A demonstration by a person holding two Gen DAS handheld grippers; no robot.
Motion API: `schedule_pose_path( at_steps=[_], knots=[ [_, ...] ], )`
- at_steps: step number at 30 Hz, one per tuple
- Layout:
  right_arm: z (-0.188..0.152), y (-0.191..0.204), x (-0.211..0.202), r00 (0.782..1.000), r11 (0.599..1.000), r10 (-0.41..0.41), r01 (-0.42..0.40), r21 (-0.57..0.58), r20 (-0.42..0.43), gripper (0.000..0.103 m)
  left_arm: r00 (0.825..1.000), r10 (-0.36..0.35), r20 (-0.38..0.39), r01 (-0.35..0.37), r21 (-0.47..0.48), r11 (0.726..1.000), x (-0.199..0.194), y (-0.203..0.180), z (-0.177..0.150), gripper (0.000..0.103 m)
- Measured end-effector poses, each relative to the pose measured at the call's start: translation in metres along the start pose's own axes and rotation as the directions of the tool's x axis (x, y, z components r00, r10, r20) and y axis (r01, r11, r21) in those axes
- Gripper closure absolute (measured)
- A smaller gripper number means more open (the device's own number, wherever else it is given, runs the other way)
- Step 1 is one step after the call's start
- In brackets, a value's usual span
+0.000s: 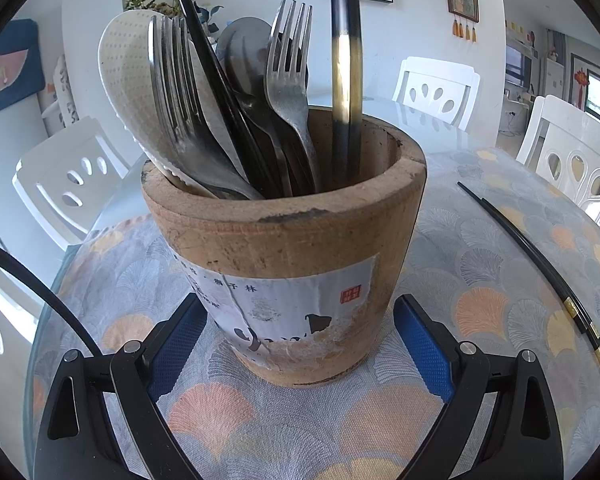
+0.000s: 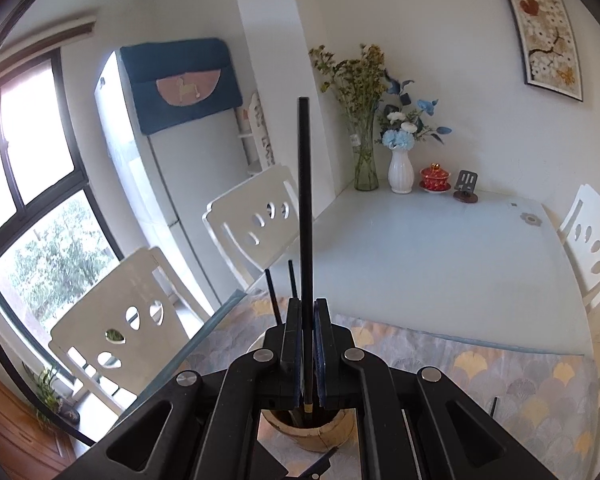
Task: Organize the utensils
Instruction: 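Lower the chopstick into the holder and open the right gripper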
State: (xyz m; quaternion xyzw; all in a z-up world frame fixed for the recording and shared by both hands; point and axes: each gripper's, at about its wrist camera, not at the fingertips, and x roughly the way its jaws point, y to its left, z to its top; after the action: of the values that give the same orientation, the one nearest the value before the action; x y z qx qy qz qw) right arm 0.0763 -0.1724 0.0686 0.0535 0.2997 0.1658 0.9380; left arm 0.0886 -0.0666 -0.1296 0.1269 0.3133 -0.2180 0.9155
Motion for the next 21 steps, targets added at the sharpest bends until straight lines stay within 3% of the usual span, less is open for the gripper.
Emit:
schedule_pose_path(
  at_steps=[3, 7, 10, 21],
  knots=[
    [0.0, 0.003, 0.004, 0.998, 1.0, 0.019, -0.02, -0.014, -0.054, 0.09, 1.0, 0.0, 0.0, 0.0, 0.0, 1.0, 0.0, 0.0, 0.0, 0.008],
    [0.0, 0.0, -0.009, 0.999, 1.0, 0.025, -0.025, -0.012, -0.034, 0.059, 1.0, 0.001, 0.0, -0.001, 0.001, 1.0, 0.0, 0.0, 0.0, 0.008],
    [0.0, -0.006, -0.029, 1.0, 1.0, 0.015, -0.015, -0.009, 0.015, 0.054, 1.0, 0.002, 0.0, -0.002, 0.003, 1.0, 0.0, 0.0, 0.0, 0.008],
    [-0.007, -0.029, -0.079, 0.994, 0.998, -0.066, 0.064, 0.024, 0.084, 0.051, 1.0, 0.007, -0.002, -0.007, 0.006, 1.0, -0.001, 0.0, 0.0, 0.008]
  ],
)
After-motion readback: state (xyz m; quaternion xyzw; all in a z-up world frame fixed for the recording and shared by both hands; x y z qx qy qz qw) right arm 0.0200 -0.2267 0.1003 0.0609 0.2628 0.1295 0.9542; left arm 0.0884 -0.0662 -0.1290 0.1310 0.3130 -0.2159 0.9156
